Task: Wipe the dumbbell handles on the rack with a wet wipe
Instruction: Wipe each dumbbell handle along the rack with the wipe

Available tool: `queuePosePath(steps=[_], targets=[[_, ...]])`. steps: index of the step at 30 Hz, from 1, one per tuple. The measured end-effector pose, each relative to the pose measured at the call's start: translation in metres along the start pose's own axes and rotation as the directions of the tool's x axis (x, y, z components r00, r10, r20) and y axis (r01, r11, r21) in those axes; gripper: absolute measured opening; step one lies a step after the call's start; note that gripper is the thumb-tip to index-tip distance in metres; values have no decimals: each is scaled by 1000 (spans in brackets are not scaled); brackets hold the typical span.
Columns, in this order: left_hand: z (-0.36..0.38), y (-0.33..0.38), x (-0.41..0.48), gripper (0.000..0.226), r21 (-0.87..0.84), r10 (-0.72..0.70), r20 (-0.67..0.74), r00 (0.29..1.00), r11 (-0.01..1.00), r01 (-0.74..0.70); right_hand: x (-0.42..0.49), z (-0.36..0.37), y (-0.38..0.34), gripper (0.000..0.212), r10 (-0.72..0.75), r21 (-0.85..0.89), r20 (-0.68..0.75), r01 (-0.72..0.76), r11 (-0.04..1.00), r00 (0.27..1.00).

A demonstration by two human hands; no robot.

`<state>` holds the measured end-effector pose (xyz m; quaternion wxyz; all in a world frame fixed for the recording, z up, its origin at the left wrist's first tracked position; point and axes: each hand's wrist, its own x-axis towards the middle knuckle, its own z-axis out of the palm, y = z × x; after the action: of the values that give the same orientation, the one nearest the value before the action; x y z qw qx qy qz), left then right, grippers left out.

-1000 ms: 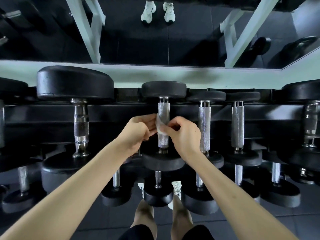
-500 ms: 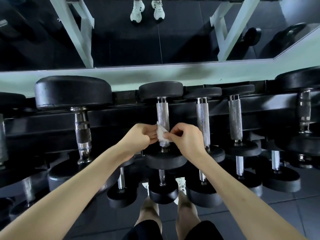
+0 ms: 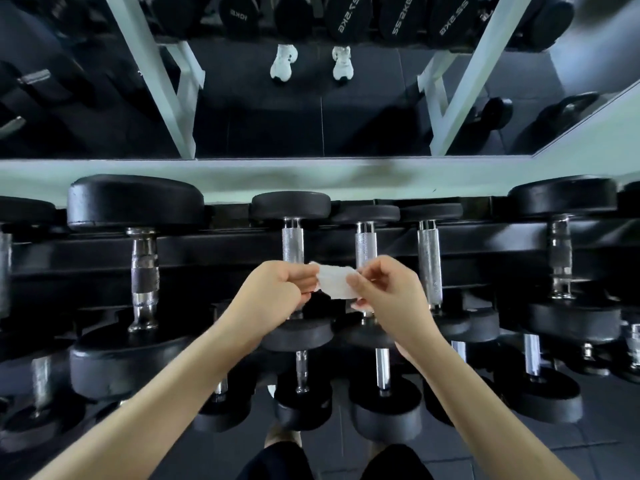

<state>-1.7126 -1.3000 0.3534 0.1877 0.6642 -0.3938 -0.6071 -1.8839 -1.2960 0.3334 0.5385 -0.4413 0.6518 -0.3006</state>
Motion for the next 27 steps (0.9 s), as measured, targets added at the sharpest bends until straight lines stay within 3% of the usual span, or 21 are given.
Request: queuePosePath(steps=[3,5,8,13,19,21,24,27], targets=[[39,9,0,46,-11,0,-63,998,1000,0,11,-30,9,22,-52,-137,-46,45,990,998],[62,12,6,43,107,47,-156,987,994,-31,26,-42,19,23,-79,-251,-56,62,966,995],[85,10,18,40,260,138,-295,946,964,-59,45,-48,30,26,-133,-378,-61,101,920,989],[103,2,30,25,254,188,-500,845,965,-64,65,-49,45,24,-189,-556,-73,117,823,979],[112,-15,46,11,159,159,-637,754,985,-74,66,-42,50,16,-274,-650,-159,108,752,948],[115,-15,50,9,93,136,-632,763,991,-100,64,-38,53,17,-241,-639,-155,89,764,958],[117,-16,57,15,-148,-9,-636,772,983,-111,58,-30,49,22,-222,-517,-143,119,848,964],[115,-17,61,9,-261,-105,-587,802,963,-65,43,-16,45,33,-222,-523,-50,164,837,974]])
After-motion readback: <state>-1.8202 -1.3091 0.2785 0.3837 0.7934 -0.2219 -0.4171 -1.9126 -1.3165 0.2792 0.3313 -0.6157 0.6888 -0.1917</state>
